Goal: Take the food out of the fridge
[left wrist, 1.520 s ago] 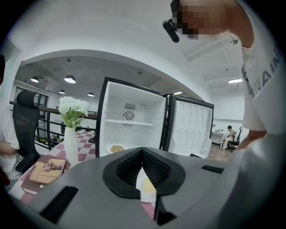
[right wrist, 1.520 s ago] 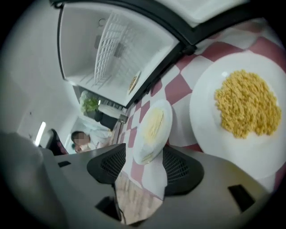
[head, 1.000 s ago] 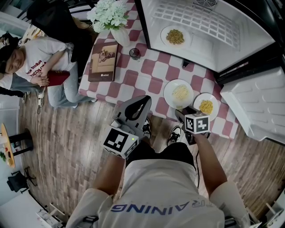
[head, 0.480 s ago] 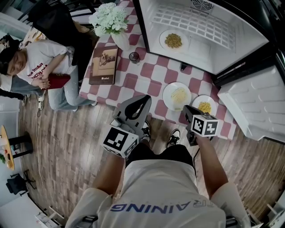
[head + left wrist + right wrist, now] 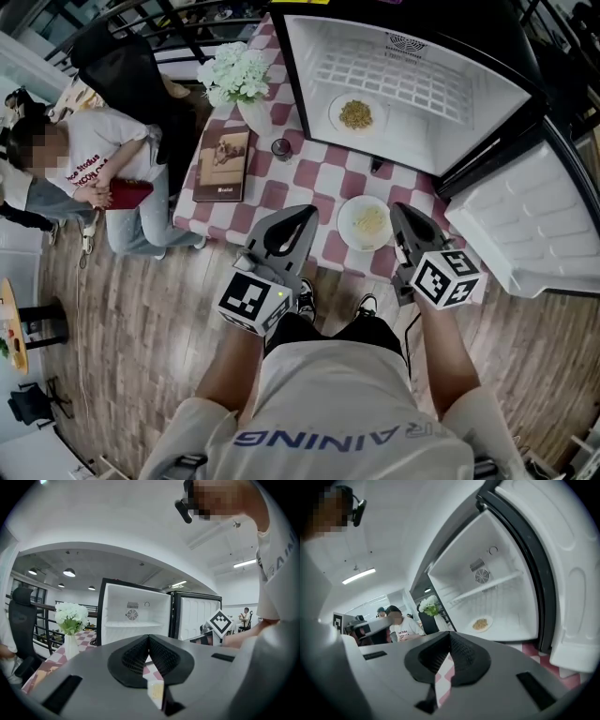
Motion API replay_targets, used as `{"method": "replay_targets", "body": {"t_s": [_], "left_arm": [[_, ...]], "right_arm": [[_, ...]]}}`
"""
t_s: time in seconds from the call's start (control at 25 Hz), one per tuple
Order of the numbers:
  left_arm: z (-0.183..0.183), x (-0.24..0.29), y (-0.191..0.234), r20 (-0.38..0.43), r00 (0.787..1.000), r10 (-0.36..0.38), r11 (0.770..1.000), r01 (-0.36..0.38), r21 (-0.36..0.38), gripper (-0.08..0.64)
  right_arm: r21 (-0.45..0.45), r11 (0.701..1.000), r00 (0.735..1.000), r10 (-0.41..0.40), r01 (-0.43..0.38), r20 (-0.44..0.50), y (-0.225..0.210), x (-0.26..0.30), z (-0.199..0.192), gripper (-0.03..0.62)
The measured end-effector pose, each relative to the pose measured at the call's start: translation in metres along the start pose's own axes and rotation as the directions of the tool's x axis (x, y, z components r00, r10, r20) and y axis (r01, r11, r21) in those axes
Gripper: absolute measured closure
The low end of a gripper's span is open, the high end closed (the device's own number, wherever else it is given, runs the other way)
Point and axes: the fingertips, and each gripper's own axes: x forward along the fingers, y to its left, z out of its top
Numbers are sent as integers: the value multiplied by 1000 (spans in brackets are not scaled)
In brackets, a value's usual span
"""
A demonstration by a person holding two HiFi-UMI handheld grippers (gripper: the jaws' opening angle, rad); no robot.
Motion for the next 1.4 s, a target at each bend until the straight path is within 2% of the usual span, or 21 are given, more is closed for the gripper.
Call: {"method": "replay_targets", "body": {"t_s": [0.16, 0.4, 0.56, 0.84, 0.96, 1.08, 1.16, 1.2, 1.28, 1.4], "left_arm": [[16, 0, 4, 35, 999, 4, 1000, -4, 19, 552], [36, -3, 9, 79, 997, 12, 999, -15, 30, 552], [41, -5, 12, 88, 996, 31, 998, -35, 46, 552], [41, -5, 15, 101, 994, 36, 999, -39, 26, 552], [40, -4, 15, 99, 995, 34, 999, -36, 25, 552], [36, -4, 17, 98, 995, 35, 999, -37, 19, 552], [33, -5, 21, 92, 995, 39, 999, -41, 15, 552], [32, -5, 23, 89, 995, 43, 999, -44, 12, 552], [27, -7, 28, 82, 995, 51, 999, -51, 4, 552], [20, -10, 38, 71, 996, 62, 998, -62, -9, 552]], "right_arm": [[-97, 995, 992, 18, -6, 122, 20, -14, 49, 571], [-121, 992, 966, 76, -47, 246, 42, -33, 107, 571], [-117, 992, 966, 68, -40, 250, 42, -31, 110, 571], [-81, 996, 977, 59, -43, 206, 36, -23, 94, 571], [-16, 999, 980, 40, -37, 193, 26, -18, 91, 571], [105, 994, 984, -2, -17, 179, 9, -6, 84, 569], [194, 981, 987, -21, -11, 158, -3, 8, 76, 568], [236, 972, 989, -26, -9, 146, -9, 16, 72, 560], [322, 947, 992, -31, -10, 122, -19, 34, 62, 482], [463, 886, 994, -48, -1, 94, -37, 63, 46, 436]]}}
